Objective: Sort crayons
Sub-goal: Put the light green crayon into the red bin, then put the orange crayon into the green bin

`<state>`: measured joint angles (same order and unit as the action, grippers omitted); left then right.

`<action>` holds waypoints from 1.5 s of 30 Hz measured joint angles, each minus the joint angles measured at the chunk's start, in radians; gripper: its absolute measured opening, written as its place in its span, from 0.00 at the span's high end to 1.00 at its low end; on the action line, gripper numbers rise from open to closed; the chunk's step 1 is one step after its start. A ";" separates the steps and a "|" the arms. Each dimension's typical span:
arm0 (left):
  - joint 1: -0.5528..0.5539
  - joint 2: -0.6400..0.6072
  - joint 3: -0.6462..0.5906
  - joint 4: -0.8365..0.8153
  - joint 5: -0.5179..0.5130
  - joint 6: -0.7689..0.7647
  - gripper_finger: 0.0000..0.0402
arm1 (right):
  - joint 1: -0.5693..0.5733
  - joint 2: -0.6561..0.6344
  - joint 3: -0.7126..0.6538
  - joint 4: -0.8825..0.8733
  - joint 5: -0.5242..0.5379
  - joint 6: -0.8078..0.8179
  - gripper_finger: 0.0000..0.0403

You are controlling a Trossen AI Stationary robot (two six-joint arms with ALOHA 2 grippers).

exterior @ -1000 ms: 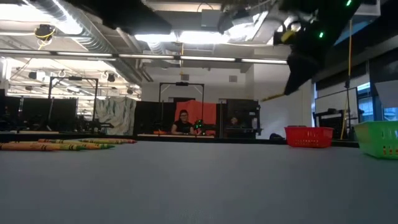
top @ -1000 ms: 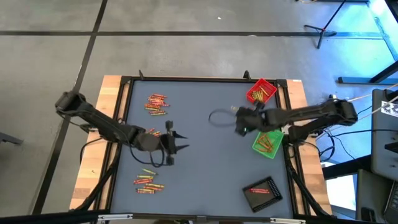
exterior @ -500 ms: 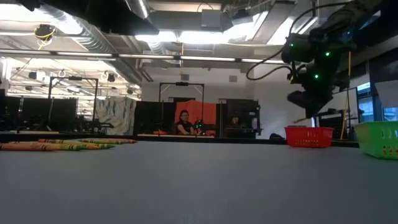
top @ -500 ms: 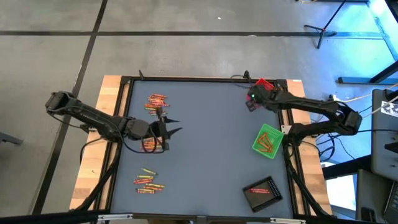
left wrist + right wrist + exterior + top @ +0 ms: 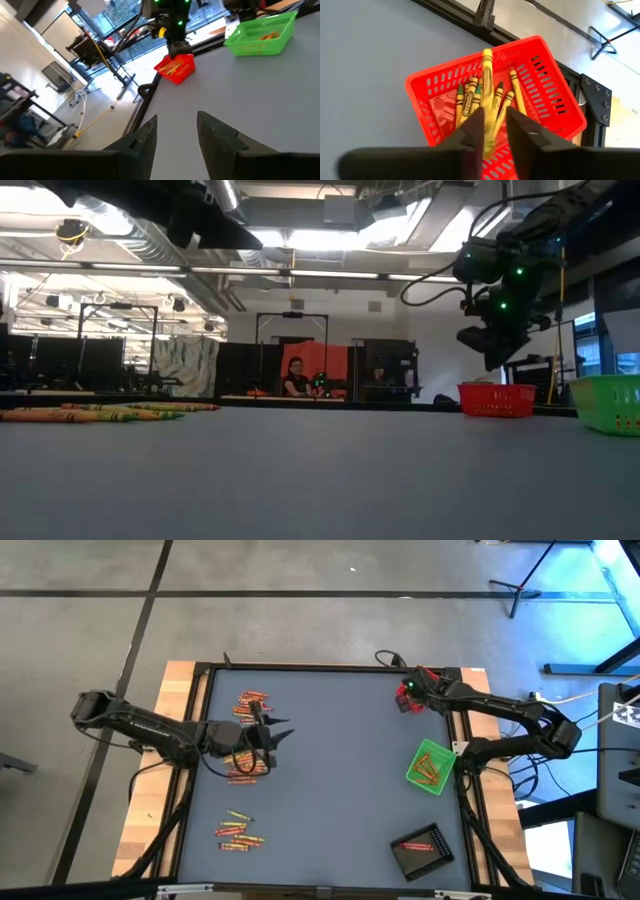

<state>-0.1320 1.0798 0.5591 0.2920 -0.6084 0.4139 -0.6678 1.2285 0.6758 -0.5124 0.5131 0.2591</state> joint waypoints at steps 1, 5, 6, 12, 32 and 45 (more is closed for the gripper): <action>0.010 0.000 0.000 0.000 0.001 0.002 0.69 | 0.000 0.000 0.000 -0.002 0.002 0.001 0.72; 0.060 0.000 0.000 0.003 0.000 0.007 0.69 | 0.000 0.000 0.000 0.006 0.065 -0.001 0.55; 0.074 0.000 0.000 0.010 0.001 0.008 0.69 | 0.003 0.000 0.000 0.026 0.070 -0.008 0.52; 0.140 0.000 0.000 0.057 0.007 0.037 0.69 | 0.146 -0.023 0.000 0.290 0.062 -0.132 0.43; 0.617 0.149 0.357 -0.737 0.276 -0.183 0.69 | 0.416 -0.006 0.000 0.841 -0.404 -0.406 0.43; 0.892 0.510 0.611 -1.057 0.498 0.091 0.69 | 0.546 -0.005 0.000 0.797 -0.479 -0.504 0.43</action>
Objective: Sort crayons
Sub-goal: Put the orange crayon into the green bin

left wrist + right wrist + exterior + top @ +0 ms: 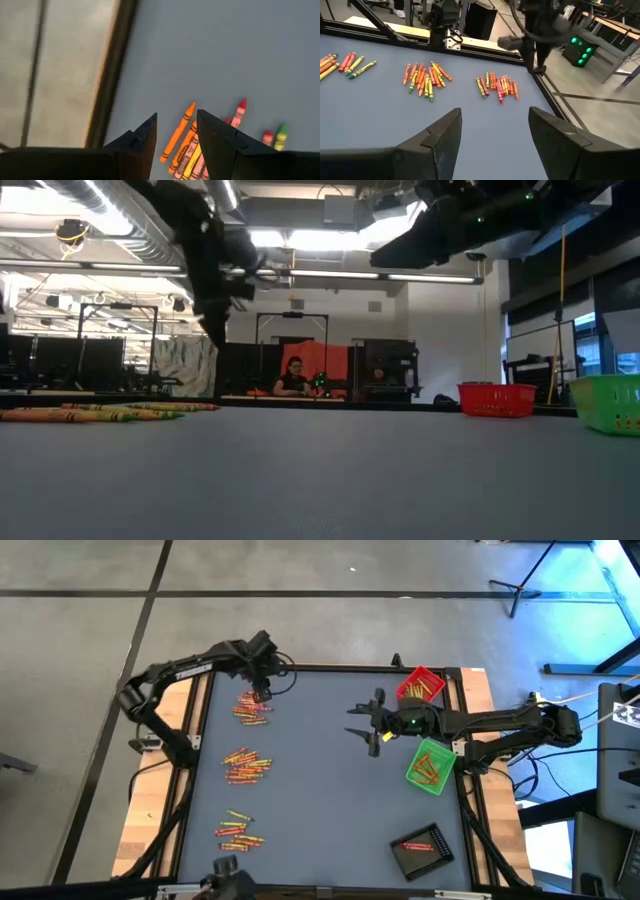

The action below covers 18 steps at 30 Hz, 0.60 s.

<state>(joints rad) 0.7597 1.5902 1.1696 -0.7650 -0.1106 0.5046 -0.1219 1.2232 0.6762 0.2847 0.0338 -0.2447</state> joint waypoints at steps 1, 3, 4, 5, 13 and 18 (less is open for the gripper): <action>0.010 0.023 0.001 -0.008 0.015 0.027 0.69 | 0.000 0.000 0.000 -0.001 0.000 0.000 0.43; 0.027 0.064 0.001 -0.013 0.033 0.077 0.69 | -0.002 0.000 0.000 -0.003 0.000 0.001 0.43; 0.033 0.081 0.001 -0.013 0.035 0.093 0.69 | -0.002 0.000 0.000 -0.006 0.000 0.001 0.43; 0.038 0.099 0.001 -0.012 0.036 0.108 0.69 | -0.002 0.000 0.000 -0.011 0.001 0.002 0.43; 0.071 0.207 0.001 0.016 0.068 0.161 0.69 | -0.003 0.000 0.000 -0.052 0.002 0.009 0.43; 0.088 0.238 0.001 0.037 0.077 0.161 0.69 | -0.003 0.000 0.000 -0.053 0.003 0.012 0.43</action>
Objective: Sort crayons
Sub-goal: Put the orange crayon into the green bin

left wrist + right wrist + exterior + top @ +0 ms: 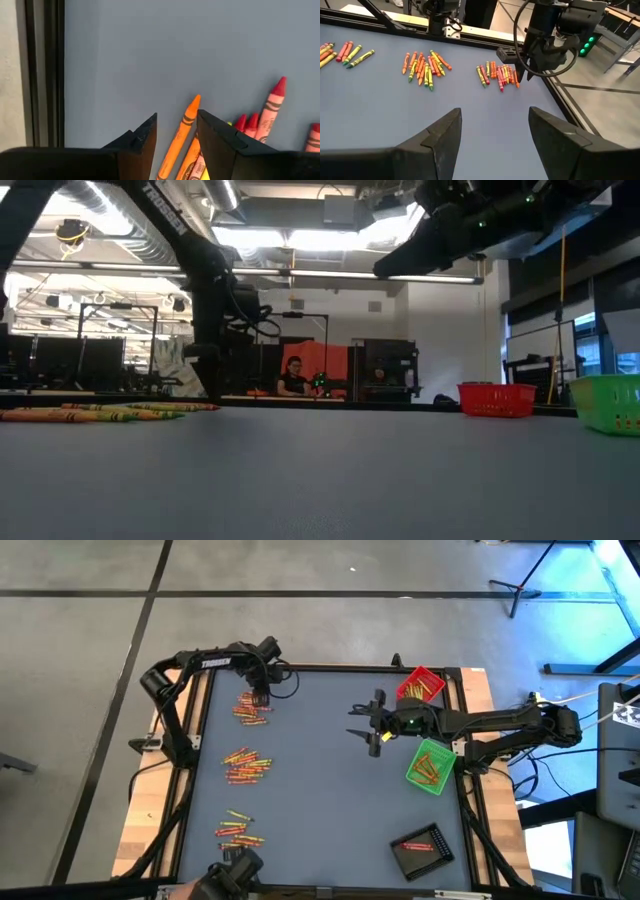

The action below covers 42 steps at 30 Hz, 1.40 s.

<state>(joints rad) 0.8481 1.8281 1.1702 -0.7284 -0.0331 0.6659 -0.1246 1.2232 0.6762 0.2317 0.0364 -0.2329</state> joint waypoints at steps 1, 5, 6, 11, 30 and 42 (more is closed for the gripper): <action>0.002 0.003 0.000 0.000 0.001 0.000 0.69 | 0.000 0.000 0.000 0.000 0.000 0.000 0.43; 0.006 0.007 0.000 0.010 0.004 0.013 0.69 | 0.000 0.000 0.000 0.001 0.000 0.000 0.43; 0.006 0.007 -0.002 0.024 0.006 0.020 0.69 | 0.000 0.000 0.000 0.001 0.000 0.000 0.43; 0.012 0.007 -0.004 0.005 0.065 0.021 0.69 | 0.000 0.000 0.000 0.001 0.000 0.000 0.43; 0.024 0.007 -0.061 0.075 0.012 0.082 0.69 | 0.000 0.000 0.000 0.002 0.000 0.000 0.43; 0.051 0.016 -0.061 0.097 0.033 0.076 0.70 | 0.000 0.000 0.000 0.002 0.000 0.000 0.43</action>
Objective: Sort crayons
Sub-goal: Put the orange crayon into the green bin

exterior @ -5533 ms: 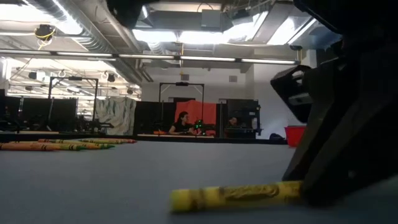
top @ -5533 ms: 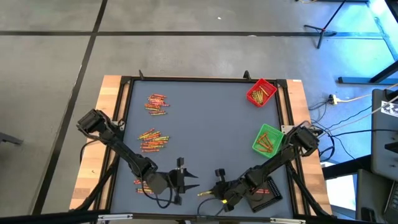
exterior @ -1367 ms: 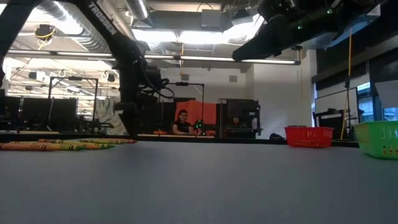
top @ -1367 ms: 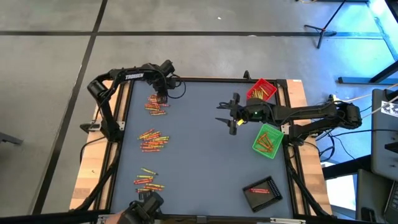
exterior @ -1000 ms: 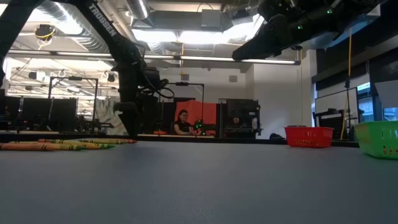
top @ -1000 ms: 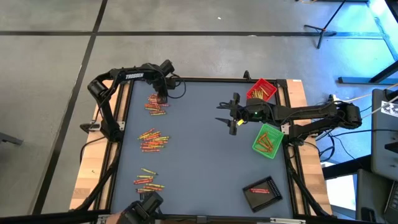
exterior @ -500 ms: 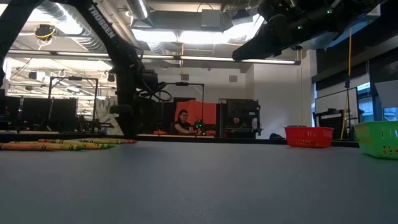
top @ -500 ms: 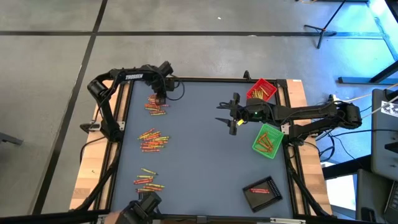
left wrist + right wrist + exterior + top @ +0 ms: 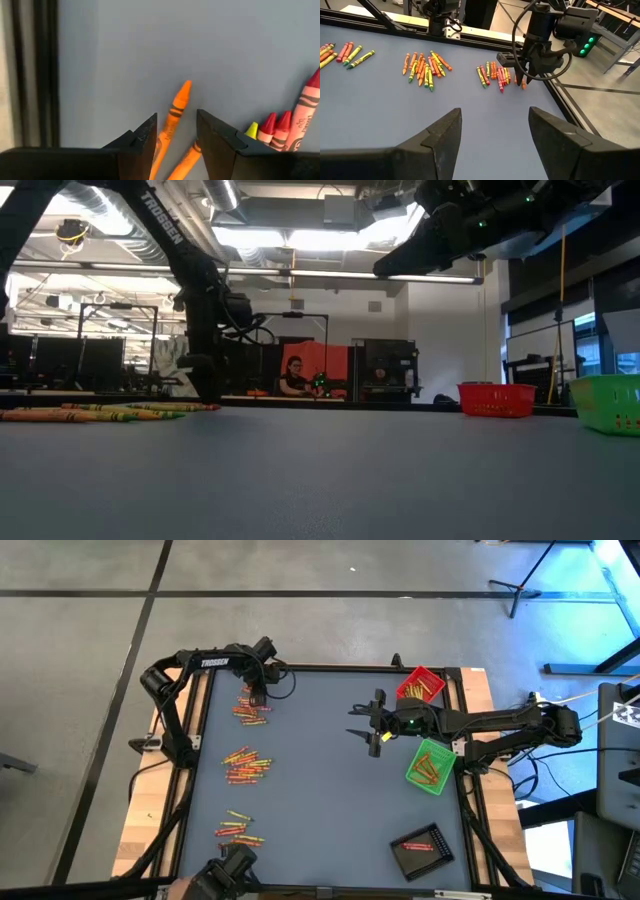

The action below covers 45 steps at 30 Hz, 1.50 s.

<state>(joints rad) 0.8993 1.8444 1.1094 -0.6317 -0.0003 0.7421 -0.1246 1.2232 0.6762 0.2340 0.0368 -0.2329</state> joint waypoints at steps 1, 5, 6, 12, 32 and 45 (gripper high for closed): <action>0.006 0.005 0.000 -0.001 0.011 -0.001 0.70 | 0.000 0.000 0.000 0.000 0.000 0.000 0.43; 0.024 0.033 0.004 -0.001 0.033 -0.001 0.75 | 0.000 0.000 0.000 0.000 0.000 0.000 0.43; 0.026 0.039 0.005 -0.001 0.037 0.000 0.76 | 0.000 0.000 0.000 0.000 0.000 0.000 0.43; 0.031 0.040 0.002 0.003 0.047 0.001 0.89 | 0.000 0.000 0.000 0.001 0.000 0.000 0.43; -0.038 -0.180 -0.001 0.042 -0.070 0.045 0.98 | 0.000 0.000 0.000 -0.087 0.136 0.109 0.42; -0.257 -0.514 0.000 0.187 0.191 -0.153 0.99 | 0.000 -0.004 0.000 -0.126 0.217 0.083 0.20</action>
<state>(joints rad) 0.6428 1.3302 1.1095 -0.4447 0.1908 0.5889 -0.1246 1.2194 0.6765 0.1080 0.2534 -0.1498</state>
